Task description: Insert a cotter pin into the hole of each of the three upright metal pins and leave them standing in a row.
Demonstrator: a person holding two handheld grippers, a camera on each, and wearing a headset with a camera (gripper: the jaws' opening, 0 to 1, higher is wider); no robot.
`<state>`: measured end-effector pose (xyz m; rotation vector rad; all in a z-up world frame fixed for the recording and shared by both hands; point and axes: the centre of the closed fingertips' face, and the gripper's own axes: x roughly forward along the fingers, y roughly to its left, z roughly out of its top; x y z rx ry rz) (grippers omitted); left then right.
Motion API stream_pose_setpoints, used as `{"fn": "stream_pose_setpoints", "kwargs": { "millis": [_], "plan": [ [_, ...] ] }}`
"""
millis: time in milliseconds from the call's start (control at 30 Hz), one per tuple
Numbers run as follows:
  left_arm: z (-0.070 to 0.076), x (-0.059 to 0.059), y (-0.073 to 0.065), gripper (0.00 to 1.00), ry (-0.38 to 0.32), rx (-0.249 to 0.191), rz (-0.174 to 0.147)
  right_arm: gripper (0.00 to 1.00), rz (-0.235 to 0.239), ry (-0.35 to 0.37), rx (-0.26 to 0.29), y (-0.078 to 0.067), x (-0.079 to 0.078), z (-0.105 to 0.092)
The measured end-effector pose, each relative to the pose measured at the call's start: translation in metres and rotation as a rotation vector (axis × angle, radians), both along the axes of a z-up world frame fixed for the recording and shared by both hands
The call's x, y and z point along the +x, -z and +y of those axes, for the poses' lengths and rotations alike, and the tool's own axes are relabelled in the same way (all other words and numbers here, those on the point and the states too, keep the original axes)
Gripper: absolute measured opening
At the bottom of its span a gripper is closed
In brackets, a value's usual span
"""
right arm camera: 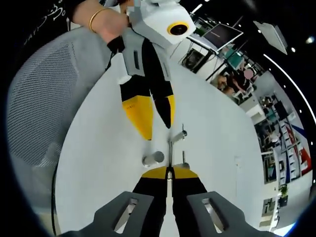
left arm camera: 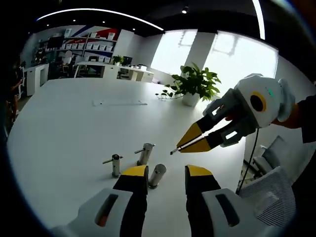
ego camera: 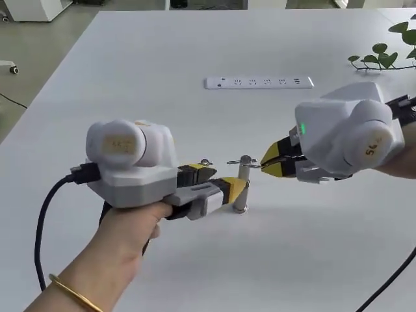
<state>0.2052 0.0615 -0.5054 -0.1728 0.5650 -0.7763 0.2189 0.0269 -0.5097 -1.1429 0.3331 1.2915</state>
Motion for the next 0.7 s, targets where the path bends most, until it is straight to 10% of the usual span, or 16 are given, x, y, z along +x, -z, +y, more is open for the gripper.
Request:
{"fn": "stream_pose_setpoints", "kwargs": {
  "millis": [700],
  "plan": [
    [-0.013, -0.005, -0.009, 0.05, -0.002, -0.105, 0.024, 0.0, 0.002, -0.042, 0.031, -0.005, -0.022, 0.017]
  ]
}}
